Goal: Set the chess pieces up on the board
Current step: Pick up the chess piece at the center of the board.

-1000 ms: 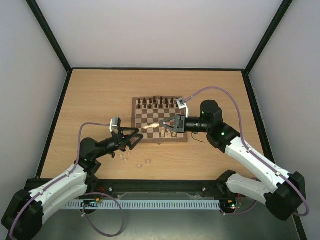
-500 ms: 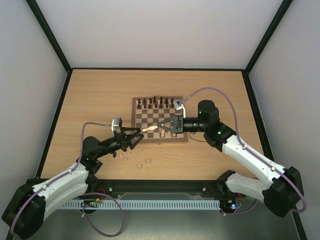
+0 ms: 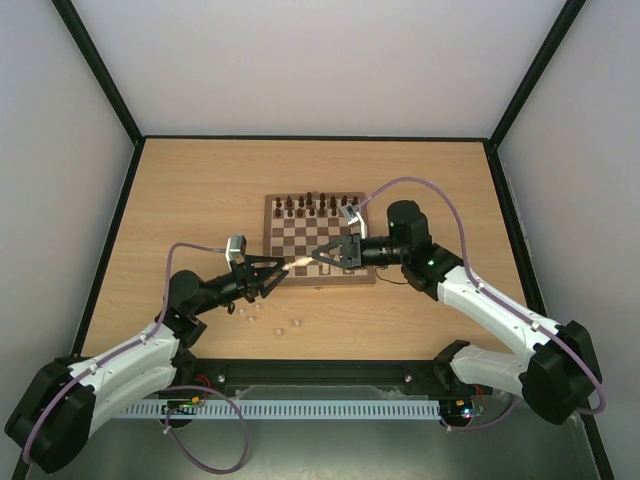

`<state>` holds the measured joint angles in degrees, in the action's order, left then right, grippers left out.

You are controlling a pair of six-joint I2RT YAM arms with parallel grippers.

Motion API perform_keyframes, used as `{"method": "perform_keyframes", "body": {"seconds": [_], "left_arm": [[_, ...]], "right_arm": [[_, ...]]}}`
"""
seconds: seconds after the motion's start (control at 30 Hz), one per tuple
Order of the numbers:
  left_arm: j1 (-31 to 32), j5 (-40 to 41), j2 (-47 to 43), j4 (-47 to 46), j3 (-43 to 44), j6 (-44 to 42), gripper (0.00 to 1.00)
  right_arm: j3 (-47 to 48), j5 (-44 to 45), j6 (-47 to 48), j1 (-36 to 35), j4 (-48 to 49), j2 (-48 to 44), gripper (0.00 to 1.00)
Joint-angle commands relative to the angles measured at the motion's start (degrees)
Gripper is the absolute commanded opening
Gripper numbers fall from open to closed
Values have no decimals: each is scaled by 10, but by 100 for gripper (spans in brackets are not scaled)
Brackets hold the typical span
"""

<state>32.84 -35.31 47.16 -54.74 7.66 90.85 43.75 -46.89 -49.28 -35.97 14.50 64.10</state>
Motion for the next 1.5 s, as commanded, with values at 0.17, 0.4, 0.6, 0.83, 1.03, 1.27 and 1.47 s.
{"method": "perform_keyframes", "body": {"seconds": [0.17,0.4,0.6,0.83,1.03,1.27,1.47], "left_arm": [[3,-7,23,-59,20,-5,41],[3,-8,29,-49,28,-14,24],[3,-7,30,-40,30,-16,18],[2,-2,12,7,41,-38,12],[-6,1,-14,104,69,-83,12],[-51,5,-61,324,124,-197,11],[-72,153,-97,651,263,-397,11]], "right_arm": [[-5,-23,9,2,19,19,7],[-5,-23,11,2,21,28,7],[-8,-22,14,2,22,37,7],[-8,-17,18,2,15,38,7],[2,3,43,2,-30,36,6],[49,76,115,2,-156,26,7],[135,167,201,0,-303,52,9]]}}
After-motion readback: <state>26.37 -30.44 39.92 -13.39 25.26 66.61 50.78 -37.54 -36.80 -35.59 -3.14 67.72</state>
